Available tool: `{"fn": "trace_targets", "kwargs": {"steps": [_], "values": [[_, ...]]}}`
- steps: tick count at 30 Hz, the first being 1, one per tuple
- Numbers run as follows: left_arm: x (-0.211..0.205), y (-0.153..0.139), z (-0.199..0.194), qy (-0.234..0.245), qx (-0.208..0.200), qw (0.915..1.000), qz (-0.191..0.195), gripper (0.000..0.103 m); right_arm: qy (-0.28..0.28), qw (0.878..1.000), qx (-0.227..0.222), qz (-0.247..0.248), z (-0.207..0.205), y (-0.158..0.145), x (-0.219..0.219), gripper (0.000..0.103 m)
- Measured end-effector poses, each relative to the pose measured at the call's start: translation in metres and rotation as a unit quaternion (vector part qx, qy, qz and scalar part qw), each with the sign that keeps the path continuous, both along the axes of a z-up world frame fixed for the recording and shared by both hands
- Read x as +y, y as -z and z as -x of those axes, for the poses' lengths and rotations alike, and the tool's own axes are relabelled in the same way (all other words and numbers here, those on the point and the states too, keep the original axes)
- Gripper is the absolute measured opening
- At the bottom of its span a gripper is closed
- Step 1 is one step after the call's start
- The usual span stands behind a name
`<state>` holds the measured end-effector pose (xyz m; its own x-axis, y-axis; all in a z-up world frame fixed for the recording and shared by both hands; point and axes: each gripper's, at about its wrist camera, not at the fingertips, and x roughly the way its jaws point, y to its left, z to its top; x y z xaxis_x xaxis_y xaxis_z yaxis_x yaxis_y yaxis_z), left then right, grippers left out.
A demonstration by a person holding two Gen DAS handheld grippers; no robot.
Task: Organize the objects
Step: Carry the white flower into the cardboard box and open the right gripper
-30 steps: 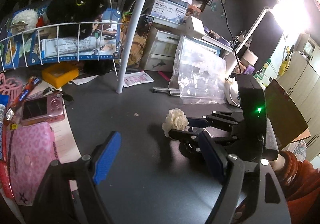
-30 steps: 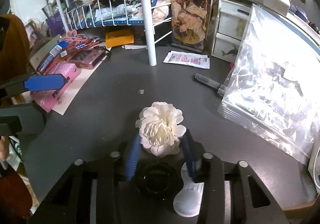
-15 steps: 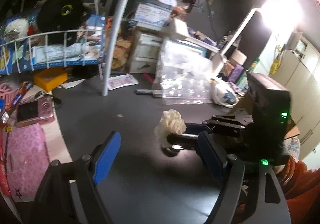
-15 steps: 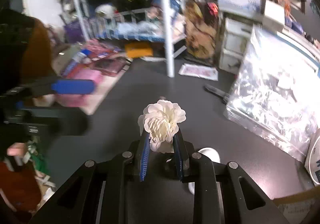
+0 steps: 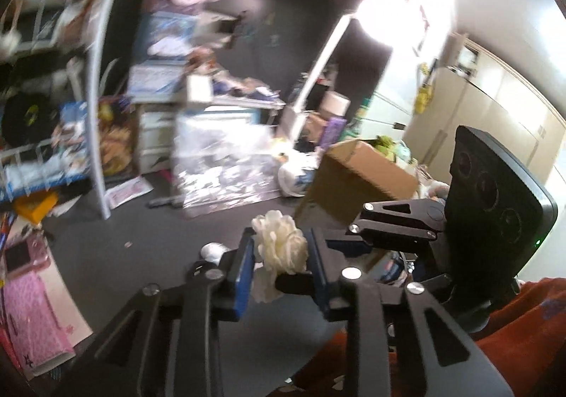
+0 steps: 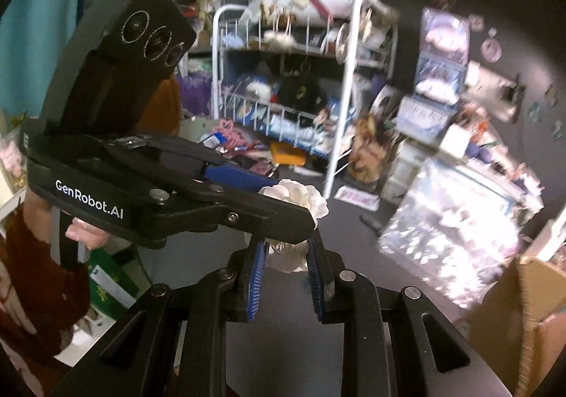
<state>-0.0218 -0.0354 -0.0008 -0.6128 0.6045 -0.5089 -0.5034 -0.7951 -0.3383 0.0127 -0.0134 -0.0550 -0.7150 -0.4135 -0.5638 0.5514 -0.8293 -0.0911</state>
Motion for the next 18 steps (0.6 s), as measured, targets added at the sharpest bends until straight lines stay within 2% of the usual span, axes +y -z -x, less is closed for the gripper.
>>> {"fn": "trace_targets", "kwargs": {"steps": [4,10,18], "values": [[0.034,-0.02,-0.003,0.018,0.02,0.9995,0.015,0.023,0.017,1.0,0.024,-0.005,-0.018,-0.017,0.022,0.016],[0.098,-0.045,0.011,0.058,0.043,0.997,0.027,0.023,0.052,0.997,0.052,-0.002,-0.037,-0.042,0.08,0.016],[0.179,-0.054,0.045,0.112,0.034,0.9921,0.045,0.023,0.112,0.992,0.053,0.011,-0.049,-0.054,0.162,0.016]]}}
